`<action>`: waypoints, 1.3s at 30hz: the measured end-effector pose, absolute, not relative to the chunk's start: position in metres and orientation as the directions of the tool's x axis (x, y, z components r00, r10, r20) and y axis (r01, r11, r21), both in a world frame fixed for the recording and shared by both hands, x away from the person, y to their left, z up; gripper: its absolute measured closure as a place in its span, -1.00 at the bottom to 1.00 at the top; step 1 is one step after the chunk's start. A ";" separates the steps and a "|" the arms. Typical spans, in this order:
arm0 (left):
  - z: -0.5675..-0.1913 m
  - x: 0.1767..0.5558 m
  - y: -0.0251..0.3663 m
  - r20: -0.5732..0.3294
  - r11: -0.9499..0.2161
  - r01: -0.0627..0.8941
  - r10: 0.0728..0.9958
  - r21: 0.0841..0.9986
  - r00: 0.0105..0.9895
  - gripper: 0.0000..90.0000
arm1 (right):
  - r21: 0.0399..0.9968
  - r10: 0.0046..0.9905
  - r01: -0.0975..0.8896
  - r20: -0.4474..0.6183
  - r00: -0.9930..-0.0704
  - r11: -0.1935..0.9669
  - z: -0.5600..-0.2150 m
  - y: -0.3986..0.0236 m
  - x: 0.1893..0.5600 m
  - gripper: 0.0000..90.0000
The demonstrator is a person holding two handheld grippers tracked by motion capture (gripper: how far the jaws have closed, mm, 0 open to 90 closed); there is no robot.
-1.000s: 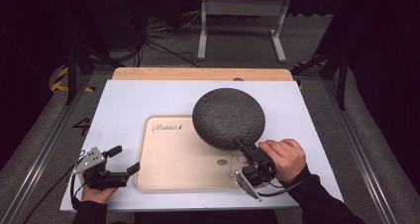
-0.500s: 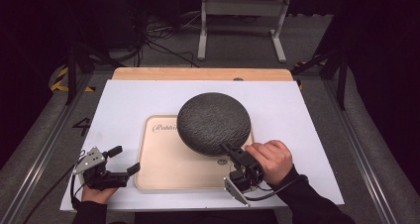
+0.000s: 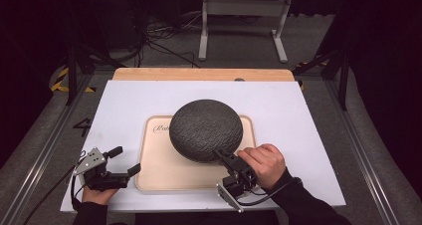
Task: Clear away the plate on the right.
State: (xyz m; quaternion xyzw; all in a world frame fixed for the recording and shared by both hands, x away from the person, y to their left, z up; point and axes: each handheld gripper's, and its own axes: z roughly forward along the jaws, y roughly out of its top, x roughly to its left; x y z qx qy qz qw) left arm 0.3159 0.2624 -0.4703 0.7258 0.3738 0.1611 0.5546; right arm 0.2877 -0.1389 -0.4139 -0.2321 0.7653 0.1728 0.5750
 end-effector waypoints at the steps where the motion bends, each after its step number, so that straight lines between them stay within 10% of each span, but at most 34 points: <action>1: -0.470 0.316 0.262 -0.181 -0.105 0.364 0.722 0.925 0.668 -0.94 | -0.009 -0.164 -0.557 -0.959 -0.229 0.830 -0.416 -0.138 0.288 0.87; 39: -0.470 0.316 0.261 -0.183 -0.113 0.371 0.718 0.922 0.672 -0.94 | 0.080 -0.186 -0.555 -0.895 -0.406 0.828 -0.447 -0.126 0.296 0.86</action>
